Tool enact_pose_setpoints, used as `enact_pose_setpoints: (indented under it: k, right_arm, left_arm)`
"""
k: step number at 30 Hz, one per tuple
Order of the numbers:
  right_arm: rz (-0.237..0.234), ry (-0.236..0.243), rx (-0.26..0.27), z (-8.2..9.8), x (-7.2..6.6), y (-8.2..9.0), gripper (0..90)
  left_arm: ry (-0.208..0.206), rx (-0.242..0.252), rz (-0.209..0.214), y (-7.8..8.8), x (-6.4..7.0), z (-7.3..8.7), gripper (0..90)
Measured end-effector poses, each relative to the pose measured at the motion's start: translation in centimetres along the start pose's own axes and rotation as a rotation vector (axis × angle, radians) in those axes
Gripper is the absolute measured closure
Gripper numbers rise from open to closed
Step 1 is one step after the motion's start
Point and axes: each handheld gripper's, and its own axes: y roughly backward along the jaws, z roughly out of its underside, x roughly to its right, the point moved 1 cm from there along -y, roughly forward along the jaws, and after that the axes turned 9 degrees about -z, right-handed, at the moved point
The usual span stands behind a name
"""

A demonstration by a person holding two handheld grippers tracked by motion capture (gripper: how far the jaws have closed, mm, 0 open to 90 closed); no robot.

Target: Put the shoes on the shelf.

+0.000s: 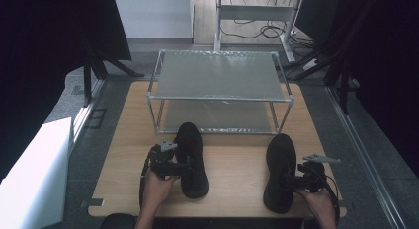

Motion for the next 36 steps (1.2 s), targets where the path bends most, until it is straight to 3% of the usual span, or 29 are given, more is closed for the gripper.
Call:
enact_pose_setpoints:
  k: [2,4,5,8,11,12,13,14,15,17,18,19,20,22,27,28,31,32,33,34,36]
  right_arm:
    - [0.022,-0.012,-0.013,0.1,0.1,-0.6,2.7]
    - [0.043,-0.021,-0.024,0.3,0.2,-0.9,3.3]
    - [0.043,-0.021,-0.024,0.3,0.2,-0.9,3.3]
    - [0.070,-0.034,-0.017,0.2,0.1,-0.9,10.8]
    - [0.099,-0.011,-0.006,0.1,-0.1,-0.8,17.9]
    - [0.130,0.019,-0.004,0.0,-0.4,-0.8,24.4]
    - [0.130,0.019,-0.004,0.0,-0.4,-0.8,24.4]
    - [0.165,0.060,0.013,0.1,-0.7,-0.6,32.2]
    - [0.173,0.065,0.018,0.1,-0.7,-0.6,35.6]
    - [0.195,0.084,0.027,0.1,-0.7,-0.4,45.9]
    - [0.206,0.100,0.032,0.1,-0.6,-0.4,50.2]
    - [0.206,0.100,0.032,0.1,-0.6,-0.4,50.2]
    - [0.210,0.099,0.035,0.2,-0.5,-0.3,53.6]
    - [0.234,0.105,0.047,0.3,-0.2,0.1,66.5]
    - [0.231,0.067,0.073,0.4,0.1,0.5,72.7]
    - [0.224,0.055,0.078,0.4,0.2,0.6,73.4]
    - [0.166,-0.015,0.119,0.6,1.1,1.2,75.7]
    - [0.156,-0.025,0.123,0.6,1.2,1.3,75.9]
    - [0.156,-0.025,0.123,0.6,1.2,1.3,75.9]
    - [0.133,-0.053,0.133,0.6,1.5,1.5,76.1]
    - [0.104,-0.079,0.147,0.6,1.7,1.6,76.4]
  left_arm:
    - [-0.009,-0.012,0.015,-0.3,0.6,-0.2,0.0]
    - [-0.029,-0.034,-0.006,-0.8,0.9,-0.2,0.8]
    - [-0.029,-0.034,-0.006,-0.8,0.9,-0.2,0.1]
    - [-0.011,-0.096,-0.022,-2.0,0.6,0.1,0.0]
    - [-0.016,-0.108,-0.037,-2.6,0.8,0.3,0.0]
    - [-0.001,-0.111,-0.016,-3.0,0.7,0.4,1.8]
    - [-0.001,-0.111,-0.016,-3.0,0.7,0.4,5.4]
    - [-0.002,-0.111,-0.016,-3.0,0.8,0.4,8.7]
    - [-0.015,-0.099,-0.052,-2.7,0.9,0.3,14.2]
    - [-0.022,-0.097,-0.064,-2.5,0.8,0.2,24.4]
    - [-0.057,-0.083,-0.085,-2.2,0.5,0.1,32.0]
    - [-0.057,-0.083,-0.085,-2.2,0.5,0.1,39.7]
    - [-0.068,-0.081,-0.096,-2.1,0.3,0.1,39.7]
    - [-0.068,-0.077,-0.092,-1.8,-0.6,0.3,55.9]
    - [-0.083,-0.057,-0.124,-1.4,-1.0,0.5,72.8]
    - [-0.081,-0.046,-0.126,-1.3,-1.2,0.7,72.8]
    - [-0.014,-0.009,-0.062,-1.1,-2.4,1.2,78.9]
    - [0.029,0.007,-0.016,-1.1,-3.0,1.4,79.3]
    - [0.029,0.007,-0.016,-1.1,-3.0,1.4,79.5]
    - [0.056,0.017,0.015,-1.0,-3.3,1.5,79.7]
    - [0.048,0.033,0.033,-0.8,-3.2,1.4,80.0]
